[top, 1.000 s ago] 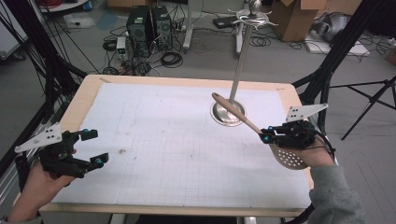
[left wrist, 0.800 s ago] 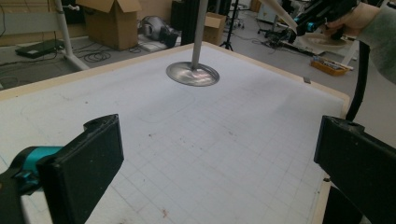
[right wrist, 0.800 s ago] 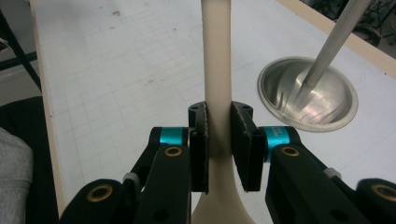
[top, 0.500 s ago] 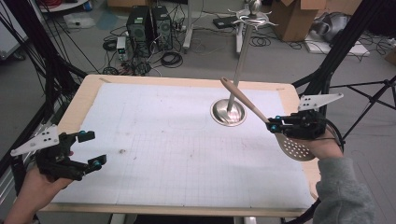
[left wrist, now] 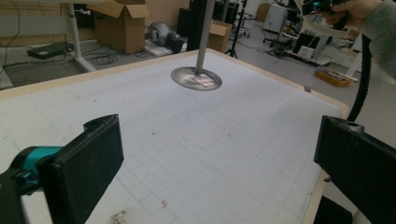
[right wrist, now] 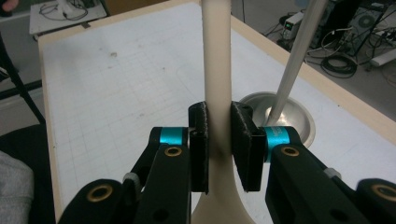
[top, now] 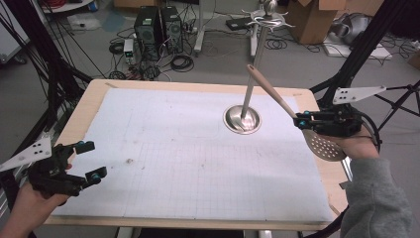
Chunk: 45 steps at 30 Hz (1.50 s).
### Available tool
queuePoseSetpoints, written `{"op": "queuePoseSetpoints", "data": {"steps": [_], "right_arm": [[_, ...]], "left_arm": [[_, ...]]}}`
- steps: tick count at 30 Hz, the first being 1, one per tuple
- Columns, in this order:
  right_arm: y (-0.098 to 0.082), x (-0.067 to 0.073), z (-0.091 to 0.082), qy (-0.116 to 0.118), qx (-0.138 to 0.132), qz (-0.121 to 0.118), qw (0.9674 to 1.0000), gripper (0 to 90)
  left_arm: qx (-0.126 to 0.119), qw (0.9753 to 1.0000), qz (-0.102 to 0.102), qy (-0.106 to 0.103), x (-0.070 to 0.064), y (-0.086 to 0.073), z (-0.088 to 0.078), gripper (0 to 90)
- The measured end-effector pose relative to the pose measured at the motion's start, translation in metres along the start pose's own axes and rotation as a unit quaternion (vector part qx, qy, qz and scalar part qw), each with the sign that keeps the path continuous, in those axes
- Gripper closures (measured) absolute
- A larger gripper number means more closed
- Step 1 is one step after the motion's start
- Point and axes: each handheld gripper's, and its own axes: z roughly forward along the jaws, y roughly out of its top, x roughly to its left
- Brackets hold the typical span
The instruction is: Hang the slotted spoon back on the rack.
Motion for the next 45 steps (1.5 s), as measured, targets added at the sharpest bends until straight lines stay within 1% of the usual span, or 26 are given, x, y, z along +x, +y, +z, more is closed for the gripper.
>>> {"op": "queuePoseSetpoints", "data": {"steps": [7, 16, 19, 21, 24, 29, 30, 32, 36, 41, 43, 45], "right_arm": [[0.0, -0.009, -0.011, -0.001, -0.011, 0.004, 0.9999, 78.1], [-0.001, -0.021, -0.023, -0.002, -0.039, 0.005, 0.9992, 78.2], [-0.002, -0.026, -0.026, 0.002, -0.042, 0.006, 0.9991, 78.2], [-0.003, -0.029, -0.028, 0.007, -0.041, 0.009, 0.9991, 78.2], [-0.004, -0.034, -0.03, 0.004, -0.043, 0.008, 0.999, 78.2], [-0.005, -0.039, -0.035, 0.006, -0.063, 0.012, 0.9979, 78.2], [-0.005, -0.04, -0.036, 0.006, -0.064, 0.016, 0.9978, 78.2], [-0.005, -0.042, -0.036, 0.007, -0.067, 0.016, 0.9976, 78.2], [-0.005, -0.046, -0.035, 0.003, -0.069, 0.021, 0.9974, 78.2], [-0.005, -0.053, -0.036, 0.002, -0.087, 0.03, 0.9957, 78.2], [-0.005, -0.056, -0.038, -0.004, -0.091, 0.031, 0.9954, 78.2], [-0.005, -0.057, -0.039, -0.004, -0.094, 0.036, 0.995, 78.2]], "left_arm": [[0.0, 1.0, -0.004, 0.008, 0.001, -0.003, -0.005, 1.8], [0.003, 0.9998, -0.011, 0.017, 0.005, -0.009, -0.011, 1.9], [0.003, 0.9997, -0.014, 0.019, 0.006, -0.011, -0.012, 1.8], [0.003, 0.9997, -0.015, 0.021, 0.006, -0.011, -0.013, 1.9], [0.003, 0.9996, -0.016, 0.022, 0.008, -0.012, -0.015, 1.9], [0.002, 0.9995, -0.02, 0.025, 0.009, -0.014, -0.017, 1.9], [0.001, 0.9995, -0.021, 0.025, 0.009, -0.014, -0.018, 1.8], [0.002, 0.9995, -0.021, 0.024, 0.01, -0.015, -0.018, 1.8], [0.0, 0.9993, -0.025, 0.027, 0.012, -0.016, -0.021, 1.8], [-0.002, 0.9991, -0.029, 0.03, 0.015, -0.017, -0.024, 1.9], [-0.001, 0.9991, -0.03, 0.03, 0.016, -0.018, -0.024, 1.8], [0.0, 0.999, -0.032, 0.031, 0.017, -0.019, -0.025, 1.9]]}}
